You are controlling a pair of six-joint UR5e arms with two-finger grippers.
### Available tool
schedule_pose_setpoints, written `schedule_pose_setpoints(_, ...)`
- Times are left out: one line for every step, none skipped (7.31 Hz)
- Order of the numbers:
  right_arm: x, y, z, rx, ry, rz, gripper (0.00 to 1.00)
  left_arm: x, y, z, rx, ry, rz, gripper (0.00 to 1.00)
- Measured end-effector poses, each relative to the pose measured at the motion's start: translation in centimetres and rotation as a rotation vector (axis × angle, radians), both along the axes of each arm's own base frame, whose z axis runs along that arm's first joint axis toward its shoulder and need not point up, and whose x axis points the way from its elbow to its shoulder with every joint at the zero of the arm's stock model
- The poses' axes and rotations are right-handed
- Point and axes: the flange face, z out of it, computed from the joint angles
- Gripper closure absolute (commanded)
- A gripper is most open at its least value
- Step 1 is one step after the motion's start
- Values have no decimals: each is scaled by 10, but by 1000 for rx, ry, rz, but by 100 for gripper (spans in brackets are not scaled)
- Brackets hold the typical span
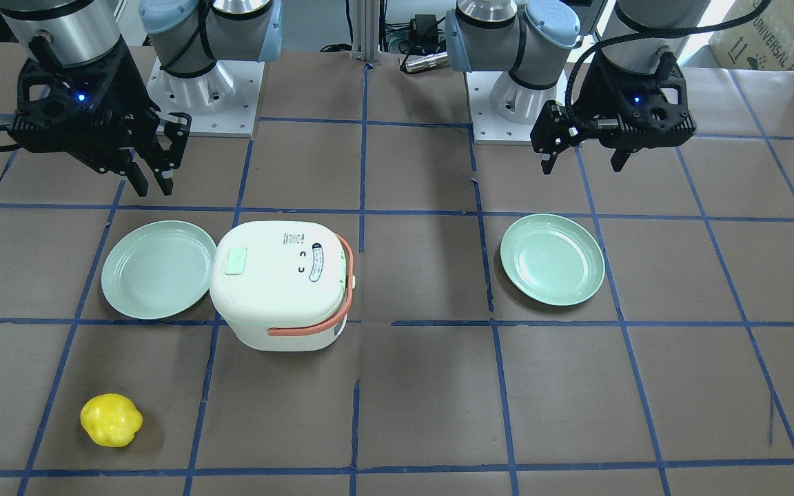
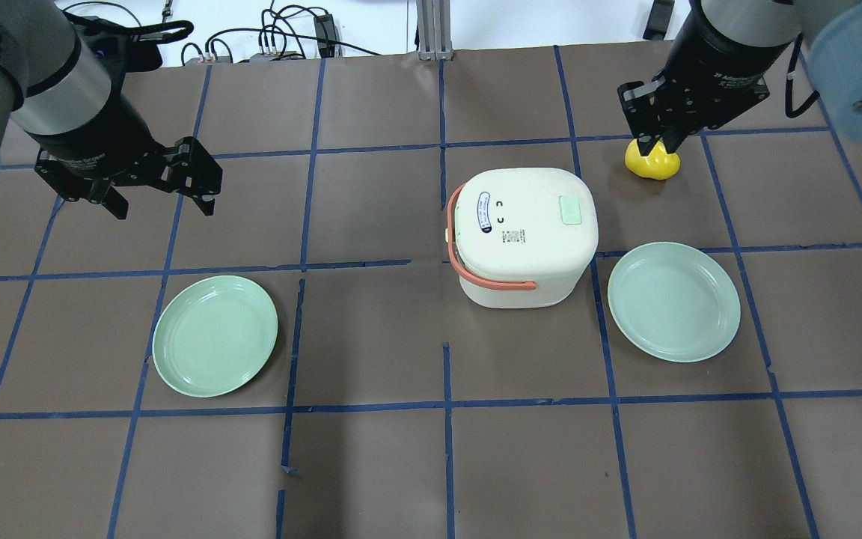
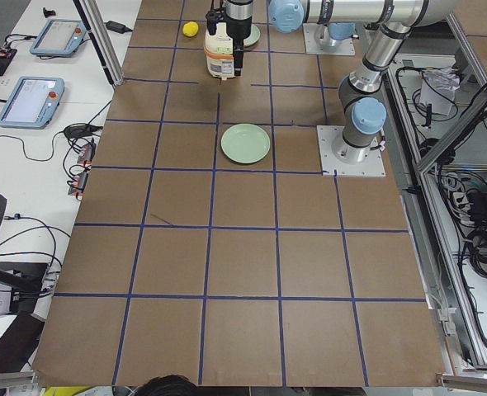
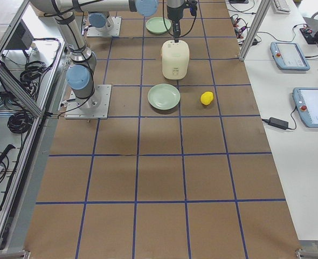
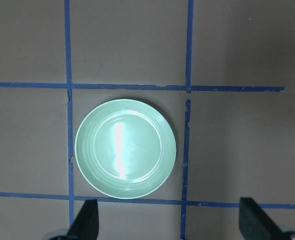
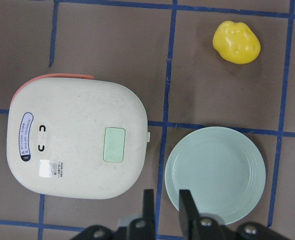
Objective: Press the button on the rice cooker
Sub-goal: 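Move the right gripper toward the rice cooker's green lid button, then lower the right gripper onto the green button on the cooker lid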
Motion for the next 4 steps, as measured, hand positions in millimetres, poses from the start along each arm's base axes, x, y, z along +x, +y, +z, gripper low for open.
schedule_pose_setpoints(2,-9,-10,6,0,6,92,0,0,0,0,0,0,0)
schedule_pose_setpoints(7,-17,-22,15,1,16,92,0,0,0,0,0,0,0)
schedule_pose_setpoints(14,-26,-34,21,1,29,92,0,0,0,0,0,0,0)
schedule_pose_setpoints(23,-34,-48,26,2,46,92,0,0,0,1,0,0,0)
